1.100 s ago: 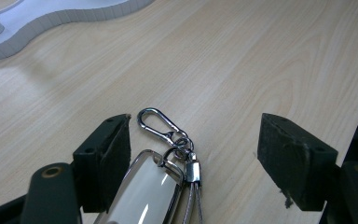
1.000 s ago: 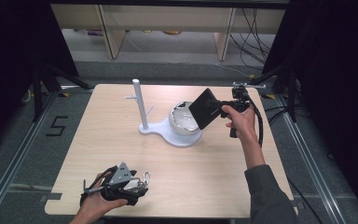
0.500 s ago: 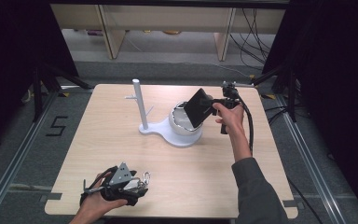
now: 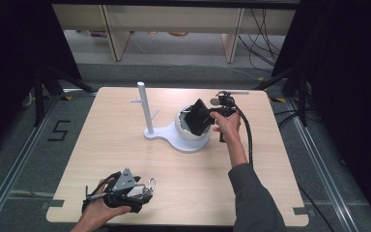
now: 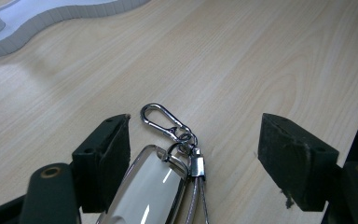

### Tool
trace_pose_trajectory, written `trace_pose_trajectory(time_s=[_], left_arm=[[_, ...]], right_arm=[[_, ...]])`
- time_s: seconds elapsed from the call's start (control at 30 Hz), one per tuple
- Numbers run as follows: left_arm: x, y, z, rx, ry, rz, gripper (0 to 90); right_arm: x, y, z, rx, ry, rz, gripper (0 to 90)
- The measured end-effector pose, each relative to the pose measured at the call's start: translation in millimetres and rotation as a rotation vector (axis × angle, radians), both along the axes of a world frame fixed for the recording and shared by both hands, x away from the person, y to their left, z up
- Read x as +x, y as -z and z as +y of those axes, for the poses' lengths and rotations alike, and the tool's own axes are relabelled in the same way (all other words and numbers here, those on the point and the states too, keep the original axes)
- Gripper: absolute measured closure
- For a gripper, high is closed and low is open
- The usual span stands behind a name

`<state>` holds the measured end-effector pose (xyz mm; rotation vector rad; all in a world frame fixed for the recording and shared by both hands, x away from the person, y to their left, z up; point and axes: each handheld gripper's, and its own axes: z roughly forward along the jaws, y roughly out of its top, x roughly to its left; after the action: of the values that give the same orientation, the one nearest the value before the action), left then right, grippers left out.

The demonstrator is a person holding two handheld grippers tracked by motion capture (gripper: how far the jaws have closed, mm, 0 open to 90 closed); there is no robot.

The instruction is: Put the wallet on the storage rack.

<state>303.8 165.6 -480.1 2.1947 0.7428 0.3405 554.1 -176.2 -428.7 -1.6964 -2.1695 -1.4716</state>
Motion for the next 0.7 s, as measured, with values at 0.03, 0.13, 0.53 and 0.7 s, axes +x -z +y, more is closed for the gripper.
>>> trace_pose_trajectory(time_s=[0.03, 0.13, 0.53, 0.7], left_arm=[[0.1, 0.4, 0.0, 0.001, 0.002, 0.000, 25.1], [0.5, 1.0, -0.1, 0.000, 0.003, -0.001, 25.0], [0.8, 0.5, 1.0, 0.003, -0.010, -0.003, 24.9], [0.8, -0.1, 2.1, -0.010, -0.012, 0.003, 24.9]], right_arm=[[0.3, 1.5, 0.7, 0.001, 0.002, -0.009, 77.5], [0.0, 2.2, 2.3, -0.010, 0.003, 0.000, 71.1], [-15.3, -19.6, -21.7, -0.116, 0.065, -0.029, 44.1], [-38.1, -29.2, -36.8, -0.141, 0.023, -0.113, 42.4]])
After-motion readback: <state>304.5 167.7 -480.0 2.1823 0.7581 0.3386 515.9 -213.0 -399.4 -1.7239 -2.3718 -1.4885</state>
